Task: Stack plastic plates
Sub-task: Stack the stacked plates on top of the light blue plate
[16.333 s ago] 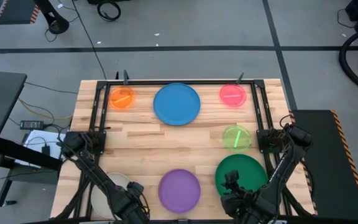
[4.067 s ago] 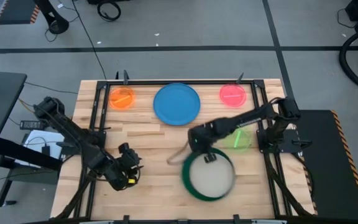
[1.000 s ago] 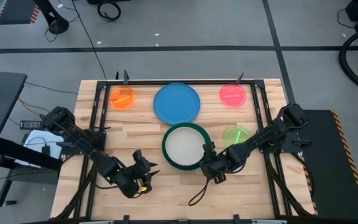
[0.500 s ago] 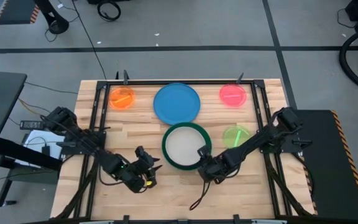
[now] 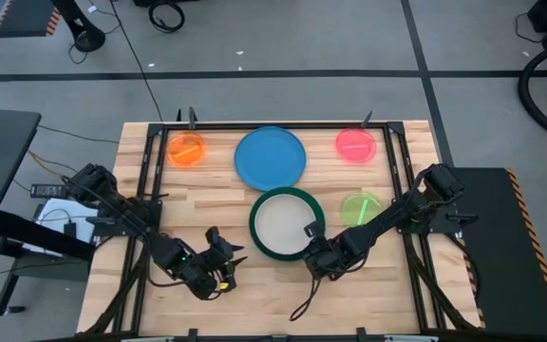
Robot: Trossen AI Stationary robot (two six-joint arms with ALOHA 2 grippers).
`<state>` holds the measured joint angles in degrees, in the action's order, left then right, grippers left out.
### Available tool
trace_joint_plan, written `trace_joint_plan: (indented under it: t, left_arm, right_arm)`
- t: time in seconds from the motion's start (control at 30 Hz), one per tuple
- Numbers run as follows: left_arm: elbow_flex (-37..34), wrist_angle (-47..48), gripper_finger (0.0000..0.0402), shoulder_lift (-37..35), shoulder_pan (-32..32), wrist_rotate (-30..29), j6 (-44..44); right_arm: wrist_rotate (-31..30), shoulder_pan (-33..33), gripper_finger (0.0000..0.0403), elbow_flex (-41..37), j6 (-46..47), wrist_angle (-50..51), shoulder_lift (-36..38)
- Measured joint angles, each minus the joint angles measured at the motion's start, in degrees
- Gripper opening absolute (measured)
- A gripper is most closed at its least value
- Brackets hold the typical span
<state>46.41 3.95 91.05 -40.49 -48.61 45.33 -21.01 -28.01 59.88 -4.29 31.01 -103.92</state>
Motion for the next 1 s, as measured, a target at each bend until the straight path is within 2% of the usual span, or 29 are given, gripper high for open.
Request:
trace_joint_plan:
  t: [0.1, 0.23, 0.4, 0.6, 0.7, 0.83, 1.0]
  left_arm:
    - [0.0, 2.6, 0.0142, -1.9, -0.5, -0.7, -1.3]
    - [0.0, 11.7, 0.0142, -5.7, -0.6, -1.1, 1.0]
    - [0.0, 23.4, 0.0142, -9.6, -0.7, -1.8, 6.2]
    - [-0.3, 31.8, 0.0142, -11.6, -1.0, -4.1, 11.7]
    - [-5.0, 25.9, 0.0142, -11.6, -1.3, -7.6, 14.8]
    - [-16.5, 8.8, 0.0142, -11.6, -1.2, -7.6, 15.5]
    - [-26.8, -3.7, 0.0142, -11.6, -0.4, -7.7, 15.6]
  right_arm:
    - [0.8, 0.0, 0.0060, 0.1, -0.1, 0.3, 0.0]
    - [0.7, -0.5, 0.0025, 0.4, 0.0, 1.2, 0.1]
    - [1.0, -0.9, 0.0025, 4.4, 1.0, 7.5, 0.0]
    - [1.3, -0.9, 0.0025, 12.2, -2.0, 15.8, -0.1]
    - [-1.1, -0.8, 0.0025, 15.7, -3.2, 18.7, -0.1]
    - [-3.0, 0.8, 0.0025, 19.3, -3.7, 22.4, -0.1]
    - [-7.3, 6.1, 0.0025, 20.7, -6.7, 23.2, 0.0]
